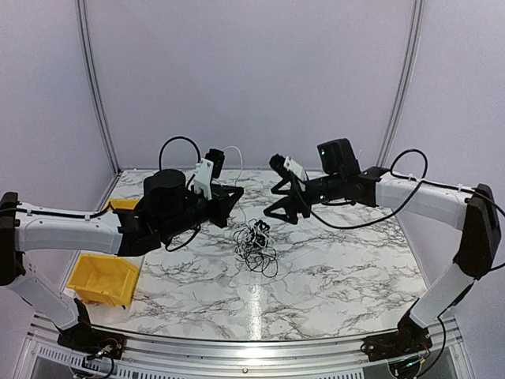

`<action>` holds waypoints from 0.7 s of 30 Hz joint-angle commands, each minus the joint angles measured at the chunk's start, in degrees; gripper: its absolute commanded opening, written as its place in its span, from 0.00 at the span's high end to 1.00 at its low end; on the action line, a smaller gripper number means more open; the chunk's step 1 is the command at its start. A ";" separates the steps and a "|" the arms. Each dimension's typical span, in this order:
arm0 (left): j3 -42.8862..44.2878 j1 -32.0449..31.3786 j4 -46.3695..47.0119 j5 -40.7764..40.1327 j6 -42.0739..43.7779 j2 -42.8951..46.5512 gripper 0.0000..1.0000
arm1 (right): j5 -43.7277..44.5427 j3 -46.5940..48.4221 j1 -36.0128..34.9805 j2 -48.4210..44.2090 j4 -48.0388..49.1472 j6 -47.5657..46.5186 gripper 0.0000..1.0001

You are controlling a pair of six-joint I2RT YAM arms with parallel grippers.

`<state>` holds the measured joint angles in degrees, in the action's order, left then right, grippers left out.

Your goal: Untangle the cables

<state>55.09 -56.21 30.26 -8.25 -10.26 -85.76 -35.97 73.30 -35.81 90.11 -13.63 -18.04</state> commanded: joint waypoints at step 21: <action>6.39 0.31 -23.21 -6.90 -6.74 24.38 1.00 | 18.37 1.01 -5.78 26.53 14.87 1.29 1.00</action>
<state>52.45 -56.07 20.64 -11.97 -19.11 -67.55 -19.55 72.44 -44.58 115.50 0.45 -20.97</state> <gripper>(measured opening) 0.025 0.038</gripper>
